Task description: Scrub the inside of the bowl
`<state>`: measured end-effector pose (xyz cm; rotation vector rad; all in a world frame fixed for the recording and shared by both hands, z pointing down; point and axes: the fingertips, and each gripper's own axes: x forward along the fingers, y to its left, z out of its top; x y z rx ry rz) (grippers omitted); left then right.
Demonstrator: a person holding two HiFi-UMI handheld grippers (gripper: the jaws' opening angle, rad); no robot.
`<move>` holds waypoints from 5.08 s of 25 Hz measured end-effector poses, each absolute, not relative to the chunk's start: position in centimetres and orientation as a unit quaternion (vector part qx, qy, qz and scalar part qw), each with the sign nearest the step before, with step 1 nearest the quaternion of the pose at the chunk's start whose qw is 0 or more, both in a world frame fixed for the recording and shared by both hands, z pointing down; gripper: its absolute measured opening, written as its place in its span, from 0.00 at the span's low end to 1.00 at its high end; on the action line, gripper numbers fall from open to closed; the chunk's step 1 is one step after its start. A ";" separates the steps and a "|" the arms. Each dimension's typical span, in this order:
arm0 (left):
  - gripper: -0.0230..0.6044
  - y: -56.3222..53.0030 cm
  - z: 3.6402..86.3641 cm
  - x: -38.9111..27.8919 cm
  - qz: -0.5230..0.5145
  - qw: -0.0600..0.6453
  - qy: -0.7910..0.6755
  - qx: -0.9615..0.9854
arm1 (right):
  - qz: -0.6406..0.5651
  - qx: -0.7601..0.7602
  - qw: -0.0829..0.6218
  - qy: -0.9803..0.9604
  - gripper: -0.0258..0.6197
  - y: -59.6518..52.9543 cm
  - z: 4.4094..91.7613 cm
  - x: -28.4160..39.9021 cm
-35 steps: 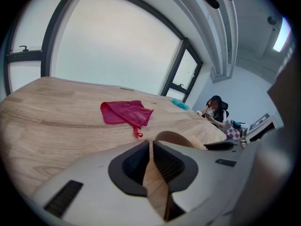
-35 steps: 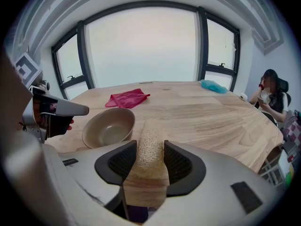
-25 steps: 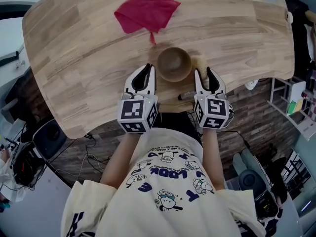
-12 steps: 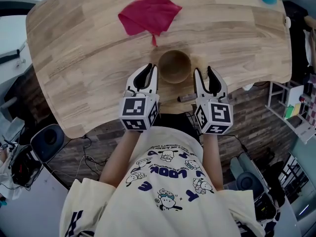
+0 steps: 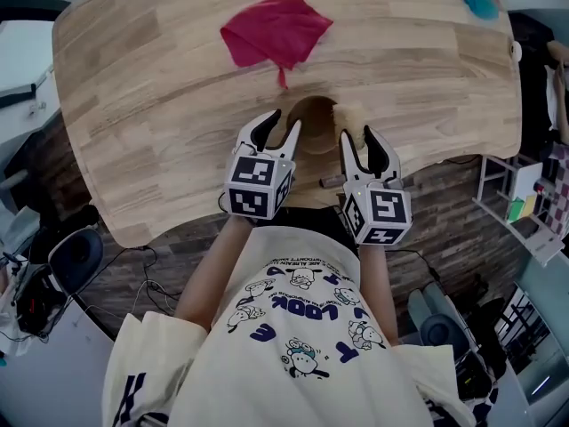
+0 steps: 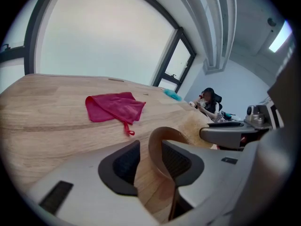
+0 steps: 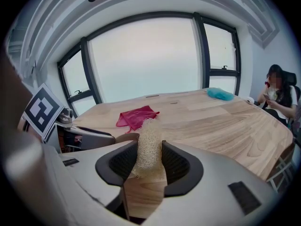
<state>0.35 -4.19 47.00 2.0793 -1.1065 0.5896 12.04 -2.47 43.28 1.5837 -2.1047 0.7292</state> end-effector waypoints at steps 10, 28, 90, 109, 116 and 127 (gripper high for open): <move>0.29 -5.0 48.8 1.6 0.264 0.345 -0.411 0.801 | 0.278 0.556 0.208 -0.755 0.28 -2.7 44.0 11.7; 0.11 -5.2 49.6 1.7 0.247 0.346 -0.435 0.794 | 0.328 0.546 0.240 -0.732 0.26 -2.8 47.6 11.0; 0.29 -4.3 49.2 2.1 0.373 0.194 -0.325 0.847 | 0.209 0.392 0.407 -0.798 0.23 -3.1 48.0 6.5; 0.15 -6.0 49.5 -0.1 0.297 0.293 -0.431 0.800 | 0.242 0.434 0.395 -0.773 0.23 -4.4 48.3 6.2; 0.15 -6.0 49.6 -2.0 0.248 0.353 -0.501 0.751 | 0.296 0.458 0.359 -0.758 0.23 -4.3 48.5 6.2; 0.16 -5.8 49.7 -2.6 0.201 0.401 -0.549 0.705 | 0.374 0.505 0.318 -0.710 0.23 -3.1 48.7 6.7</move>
